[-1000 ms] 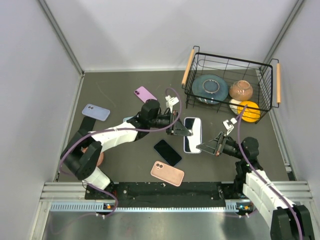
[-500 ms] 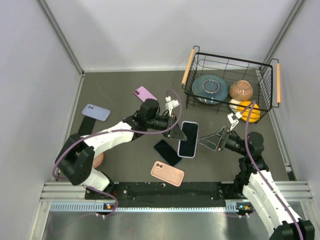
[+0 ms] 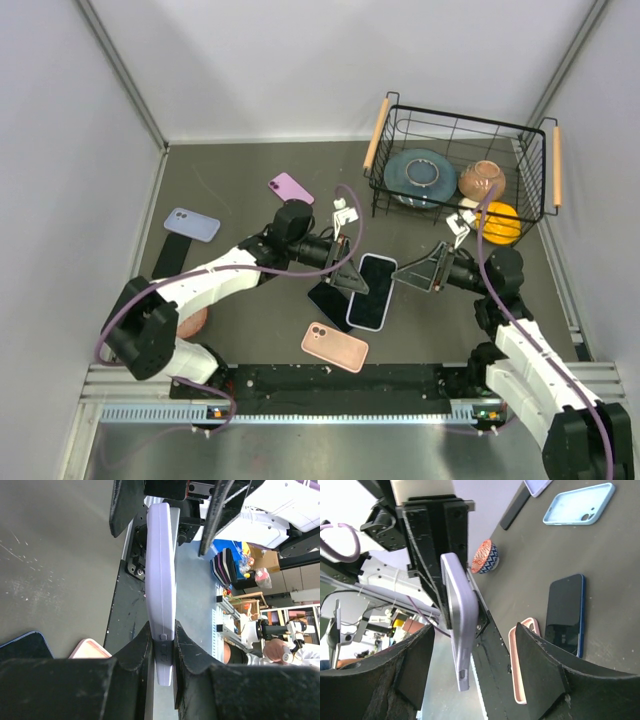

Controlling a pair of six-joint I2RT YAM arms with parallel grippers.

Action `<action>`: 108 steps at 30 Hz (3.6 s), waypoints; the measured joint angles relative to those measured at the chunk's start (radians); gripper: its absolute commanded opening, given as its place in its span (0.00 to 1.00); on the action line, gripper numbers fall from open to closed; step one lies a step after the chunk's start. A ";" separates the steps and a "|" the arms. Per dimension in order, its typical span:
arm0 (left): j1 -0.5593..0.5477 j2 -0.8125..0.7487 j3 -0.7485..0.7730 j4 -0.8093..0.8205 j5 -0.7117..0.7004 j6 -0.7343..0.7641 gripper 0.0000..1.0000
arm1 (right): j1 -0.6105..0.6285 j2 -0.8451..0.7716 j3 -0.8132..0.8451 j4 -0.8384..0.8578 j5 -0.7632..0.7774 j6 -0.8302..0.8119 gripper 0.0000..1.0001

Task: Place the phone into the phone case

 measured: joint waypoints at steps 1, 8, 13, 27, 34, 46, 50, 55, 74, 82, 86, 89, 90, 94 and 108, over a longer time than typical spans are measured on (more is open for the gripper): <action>0.000 0.004 0.000 0.003 0.008 -0.001 0.00 | 0.001 0.003 0.000 0.023 -0.007 0.006 0.63; 0.000 0.047 -0.004 0.020 0.035 -0.017 0.00 | 0.007 0.008 0.001 0.087 -0.024 0.028 0.57; 0.000 0.048 -0.008 0.029 0.046 -0.025 0.00 | 0.014 0.016 0.002 0.102 -0.023 0.041 0.56; 0.000 0.074 0.048 -0.045 0.037 0.019 0.00 | 0.039 0.019 0.020 0.040 0.045 0.032 0.00; -0.003 0.121 0.138 -0.229 -0.032 0.124 0.00 | 0.060 -0.042 0.094 -0.249 0.153 -0.147 0.26; -0.010 0.112 0.058 -0.063 -0.024 -0.015 0.00 | 0.085 -0.059 0.054 -0.203 0.179 -0.130 0.40; -0.013 0.108 0.000 0.034 -0.021 -0.109 0.00 | 0.085 -0.071 -0.021 -0.098 0.175 -0.067 0.37; -0.014 0.103 -0.011 0.107 -0.047 -0.176 0.00 | 0.085 -0.090 -0.076 -0.018 0.175 0.001 0.33; 0.109 -0.068 -0.100 0.032 -0.356 -0.177 0.81 | 0.098 0.005 0.119 -0.439 0.264 -0.224 0.00; 0.150 -0.147 -0.095 -0.318 -0.677 -0.097 0.82 | 0.083 0.269 0.275 -0.678 0.352 -0.413 0.00; 0.152 -0.147 -0.101 -0.414 -0.786 -0.100 0.85 | 0.076 0.369 0.288 -0.727 0.398 -0.469 0.01; 0.158 -0.151 -0.126 -0.443 -0.854 -0.118 0.85 | 0.065 0.421 0.289 -0.753 0.432 -0.509 0.06; 0.160 -0.154 -0.134 -0.451 -0.870 -0.122 0.85 | 0.060 0.436 0.291 -0.757 0.440 -0.519 0.09; 0.171 -0.159 -0.156 -0.482 -0.933 -0.153 0.84 | 0.037 0.504 0.308 -0.780 0.499 -0.558 0.17; 0.175 -0.163 -0.200 -0.511 -1.063 -0.309 0.82 | 0.032 0.542 0.342 -0.819 0.647 -0.603 0.40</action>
